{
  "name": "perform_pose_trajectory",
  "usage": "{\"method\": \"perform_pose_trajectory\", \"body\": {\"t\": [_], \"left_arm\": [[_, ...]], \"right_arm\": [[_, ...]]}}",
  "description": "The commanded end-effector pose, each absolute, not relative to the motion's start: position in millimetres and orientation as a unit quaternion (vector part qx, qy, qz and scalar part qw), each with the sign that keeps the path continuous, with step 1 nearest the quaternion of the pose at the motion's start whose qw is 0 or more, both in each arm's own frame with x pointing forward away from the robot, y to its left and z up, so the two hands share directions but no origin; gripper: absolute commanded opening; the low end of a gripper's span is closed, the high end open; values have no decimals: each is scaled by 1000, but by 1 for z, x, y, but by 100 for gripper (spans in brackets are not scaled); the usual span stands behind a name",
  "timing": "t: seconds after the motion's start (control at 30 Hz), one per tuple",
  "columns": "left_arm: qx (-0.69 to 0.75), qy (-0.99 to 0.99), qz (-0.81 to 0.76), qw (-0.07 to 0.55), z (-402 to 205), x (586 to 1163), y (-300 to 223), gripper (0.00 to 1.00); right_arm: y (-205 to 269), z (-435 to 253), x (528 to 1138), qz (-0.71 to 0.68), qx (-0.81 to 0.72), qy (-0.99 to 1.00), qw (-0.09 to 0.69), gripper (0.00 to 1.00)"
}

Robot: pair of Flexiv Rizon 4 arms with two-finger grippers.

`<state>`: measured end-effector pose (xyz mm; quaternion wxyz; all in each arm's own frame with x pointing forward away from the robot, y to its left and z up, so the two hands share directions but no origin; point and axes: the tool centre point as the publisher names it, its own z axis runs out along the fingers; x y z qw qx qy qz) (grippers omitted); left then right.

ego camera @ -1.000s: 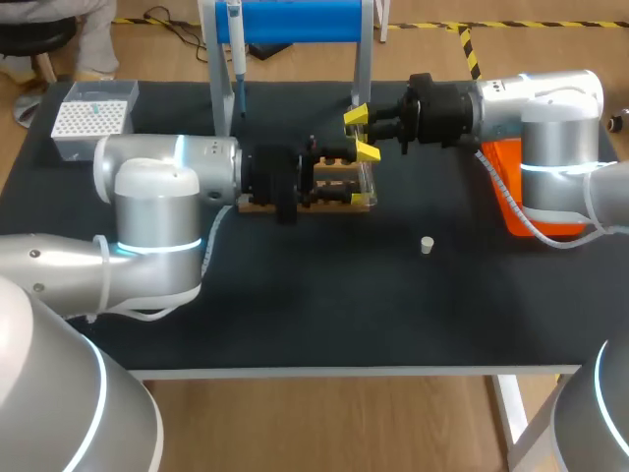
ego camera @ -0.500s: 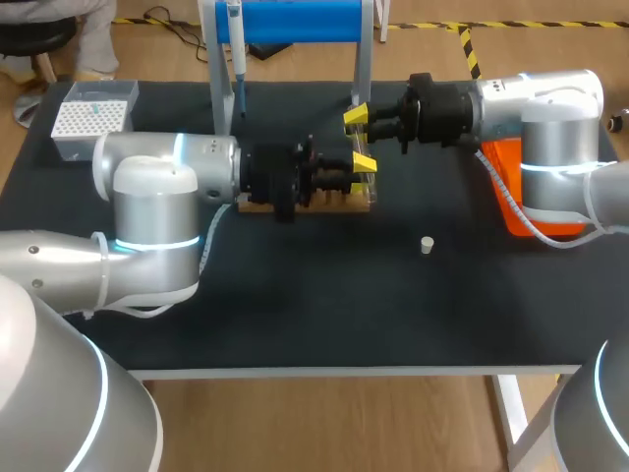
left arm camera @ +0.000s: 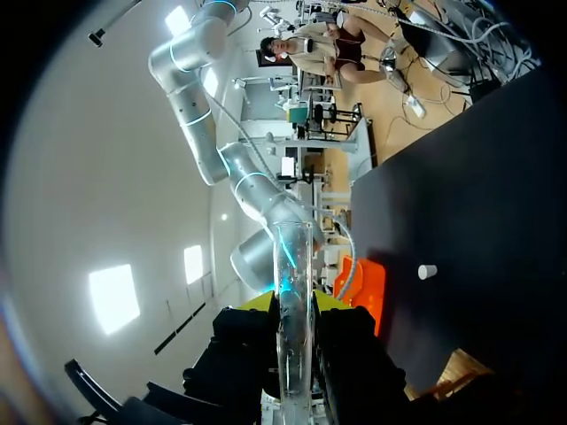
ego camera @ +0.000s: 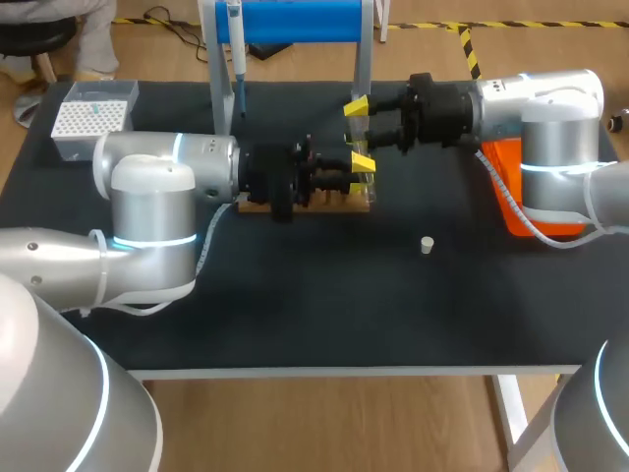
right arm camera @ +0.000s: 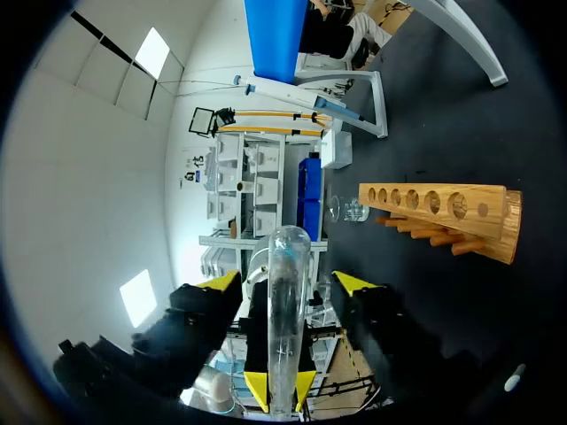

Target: Invert the test tube, pick up the pipette, mount the tip to pipette, aspirate from beaker and dispense into the tube, eject the tip, return the pipette, and cap with the stopper.

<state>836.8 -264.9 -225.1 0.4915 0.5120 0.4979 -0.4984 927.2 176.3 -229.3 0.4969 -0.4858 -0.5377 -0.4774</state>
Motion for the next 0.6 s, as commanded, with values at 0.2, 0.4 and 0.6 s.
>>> {"method": "perform_pose_trajectory", "body": {"t": [0.2,0.4,0.6], "left_arm": [[512,496,-499,493,-226,838,-266,0],[512,496,-499,493,-226,838,-266,0],[512,496,-499,493,-226,838,-266,0]], "right_arm": [[163,-219,925,-517,-461,-557,457,100],[140,-209,919,-579,-403,-603,372,100],[121,-214,922,-614,-345,-651,283,100]]}}
